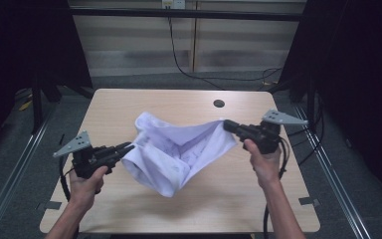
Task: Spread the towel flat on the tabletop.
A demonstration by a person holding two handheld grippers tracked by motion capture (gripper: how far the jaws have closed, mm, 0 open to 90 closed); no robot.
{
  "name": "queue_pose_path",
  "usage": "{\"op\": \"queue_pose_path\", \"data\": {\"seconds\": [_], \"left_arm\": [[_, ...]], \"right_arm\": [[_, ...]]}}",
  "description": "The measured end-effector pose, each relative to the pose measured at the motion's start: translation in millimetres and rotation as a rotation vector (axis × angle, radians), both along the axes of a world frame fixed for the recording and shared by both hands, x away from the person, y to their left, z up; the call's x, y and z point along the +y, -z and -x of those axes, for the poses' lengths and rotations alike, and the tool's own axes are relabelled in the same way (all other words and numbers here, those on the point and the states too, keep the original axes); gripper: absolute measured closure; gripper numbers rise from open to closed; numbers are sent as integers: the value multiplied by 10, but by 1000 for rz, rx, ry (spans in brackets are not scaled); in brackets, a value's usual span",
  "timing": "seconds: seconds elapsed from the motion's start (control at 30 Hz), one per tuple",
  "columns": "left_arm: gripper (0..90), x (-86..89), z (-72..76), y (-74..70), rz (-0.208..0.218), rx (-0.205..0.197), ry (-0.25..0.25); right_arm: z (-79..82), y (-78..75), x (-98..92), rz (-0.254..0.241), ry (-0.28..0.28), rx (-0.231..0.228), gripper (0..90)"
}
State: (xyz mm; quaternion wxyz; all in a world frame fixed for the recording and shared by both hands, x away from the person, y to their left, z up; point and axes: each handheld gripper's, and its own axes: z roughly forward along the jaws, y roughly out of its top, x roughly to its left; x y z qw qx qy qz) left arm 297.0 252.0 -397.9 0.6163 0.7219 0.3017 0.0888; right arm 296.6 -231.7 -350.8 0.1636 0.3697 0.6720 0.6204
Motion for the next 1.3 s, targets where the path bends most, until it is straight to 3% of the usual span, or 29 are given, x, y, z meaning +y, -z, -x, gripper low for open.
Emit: {"op": "queue_pose_path", "data": {"seconds": [0.07, 0.13, 0.23, 0.3, 0.4, 0.5, 0.6, 0.7, 0.9, 1.07, 1.17, 1.27, 1.3], "left_arm": [[779, 113, -19, 126, -21, 33, -26], [778, 203, -40, 321, -36, 91, -50], [773, 276, -82, 567, -110, 160, -65], [753, 300, -89, 646, -135, 187, -66], [678, 290, -70, 635, -141, 185, -64], [617, 229, -54, 561, -136, 161, -55], [556, 125, -38, 490, -134, 145, -41], [534, 49, -26, 416, -124, 125, -16], [486, -199, -55, 415, -144, 135, 51], [424, -528, -117, 631, -219, 183, 125], [382, -702, -133, 742, -271, 193, 159], [342, -827, -188, 807, -297, 208, 186], [317, -863, -216, 844, -303, 233, 207]], "right_arm": [[41, -3, -151, 2, 54, -2, 893], [82, 94, -271, 16, 80, 21, 893], [159, 347, -369, 69, 113, 81, 893], [227, 543, -392, 115, 121, 129, 892], [344, 808, -392, 166, 98, 197, 890], [458, 976, -368, 197, 68, 240, 856], [527, 1033, -330, 218, 59, 248, 788], [536, 993, -313, 218, 70, 232, 699], [401, 991, -143, 224, 18, 238, 607], [165, 1109, 229, 261, -55, 268, 523], [19, 1201, 465, 297, -104, 286, 474], [-100, 1296, 645, 315, -143, 309, 416], [-126, 1331, 686, 325, -149, 315, 403]]}}
